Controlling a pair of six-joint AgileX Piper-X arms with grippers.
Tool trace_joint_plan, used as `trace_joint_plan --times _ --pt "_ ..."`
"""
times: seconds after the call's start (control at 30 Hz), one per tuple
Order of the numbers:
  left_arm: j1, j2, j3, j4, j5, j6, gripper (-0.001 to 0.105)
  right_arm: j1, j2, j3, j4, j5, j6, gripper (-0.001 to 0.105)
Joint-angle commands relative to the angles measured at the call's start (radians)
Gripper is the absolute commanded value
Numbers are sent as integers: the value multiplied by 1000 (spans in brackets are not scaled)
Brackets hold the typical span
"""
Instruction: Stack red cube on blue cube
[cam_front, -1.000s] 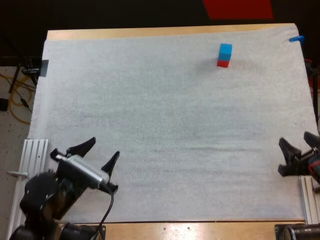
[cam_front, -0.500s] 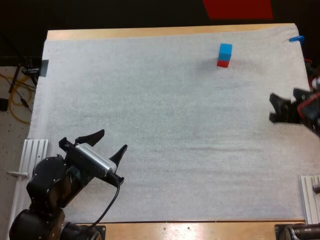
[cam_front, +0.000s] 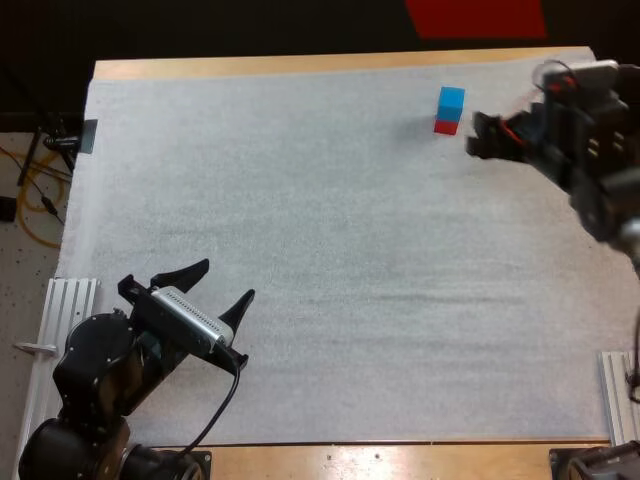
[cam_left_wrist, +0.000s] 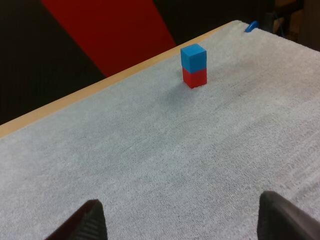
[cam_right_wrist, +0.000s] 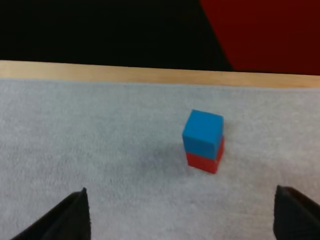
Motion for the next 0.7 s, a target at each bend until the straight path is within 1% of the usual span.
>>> trace_joint_plan --times 0.0,0.07,0.2,0.3,0.47,0.63,0.67 --pt "-5 0 -8 -11 -1 1 63 15 34 -37 -14 35 30 73" --pt "-5 0 -8 -11 -1 1 63 34 90 -73 -14 63 42 73" --pt "-5 0 -8 -11 -1 1 63 88 210 -166 -14 179 46 73" --pt "-5 0 -8 -11 -1 1 63 109 287 -230 -12 238 54 73" --pt "-5 0 -8 -4 -1 1 63 105 401 -315 -12 301 120 73" --pt "-5 0 -8 6 -1 1 63 99 492 -384 -9 322 120 73" --pt "-5 0 -8 6 -1 1 63 94 512 -396 -10 322 133 73"
